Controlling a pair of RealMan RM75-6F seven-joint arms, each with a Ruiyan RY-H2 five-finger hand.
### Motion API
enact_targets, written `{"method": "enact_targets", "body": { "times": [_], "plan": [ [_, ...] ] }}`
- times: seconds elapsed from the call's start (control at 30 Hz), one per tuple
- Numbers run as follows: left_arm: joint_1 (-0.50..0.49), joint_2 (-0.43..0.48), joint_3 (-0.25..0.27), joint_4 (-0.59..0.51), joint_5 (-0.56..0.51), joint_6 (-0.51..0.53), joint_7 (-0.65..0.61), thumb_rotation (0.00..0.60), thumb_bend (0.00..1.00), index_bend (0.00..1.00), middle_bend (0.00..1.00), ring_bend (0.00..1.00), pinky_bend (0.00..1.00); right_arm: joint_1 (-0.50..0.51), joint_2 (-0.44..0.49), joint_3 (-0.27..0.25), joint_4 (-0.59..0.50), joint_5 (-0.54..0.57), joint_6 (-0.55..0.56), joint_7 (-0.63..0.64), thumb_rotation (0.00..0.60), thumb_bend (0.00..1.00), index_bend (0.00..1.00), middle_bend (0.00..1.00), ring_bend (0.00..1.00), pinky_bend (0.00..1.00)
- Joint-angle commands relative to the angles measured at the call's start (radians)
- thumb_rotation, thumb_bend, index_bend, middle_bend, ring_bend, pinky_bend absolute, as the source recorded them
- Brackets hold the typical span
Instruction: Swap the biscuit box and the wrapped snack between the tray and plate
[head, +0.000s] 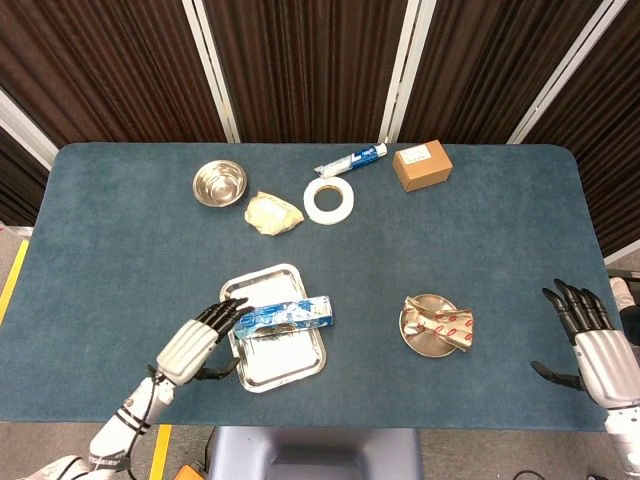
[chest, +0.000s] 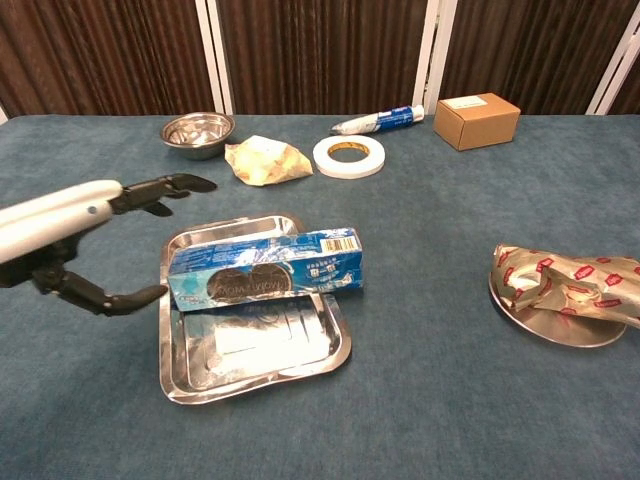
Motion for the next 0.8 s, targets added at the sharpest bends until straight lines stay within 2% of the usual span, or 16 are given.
{"method": "enact_targets", "body": {
  "times": [0.03, 0.4, 0.63, 0.8],
  "plan": [
    [-0.048, -0.079, -0.034, 0.026, -0.057, -0.049, 0.056, 0.600, 0.37, 0.00, 0.00, 0.00, 0.14, -0.004, 0.012, 0.003, 0.004, 0.006, 0.007, 0.025, 0.600, 0.14, 0.00, 0.00, 0.00, 0.00],
    [-0.149, -0.228, -0.079, 0.181, -0.199, -0.176, 0.154, 0.600, 0.37, 0.00, 0.00, 0.00, 0.13, 0.003, 0.027, 0.000, 0.011, 0.002, -0.009, 0.065, 0.600, 0.14, 0.00, 0.00, 0.00, 0.00],
    [-0.177, -0.304, -0.101, 0.293, -0.234, -0.152, 0.217, 0.600, 0.37, 0.00, 0.00, 0.00, 0.16, 0.009, 0.039, -0.010, 0.009, -0.003, -0.029, 0.071, 0.600, 0.14, 0.00, 0.00, 0.00, 0.00],
    [-0.177, -0.308, -0.100, 0.315, -0.222, -0.111, 0.199, 0.600, 0.37, 0.03, 0.00, 0.00, 0.19, 0.013, 0.038, -0.006, 0.009, 0.011, -0.042, 0.066, 0.600, 0.14, 0.00, 0.00, 0.00, 0.00]
  ]
}}
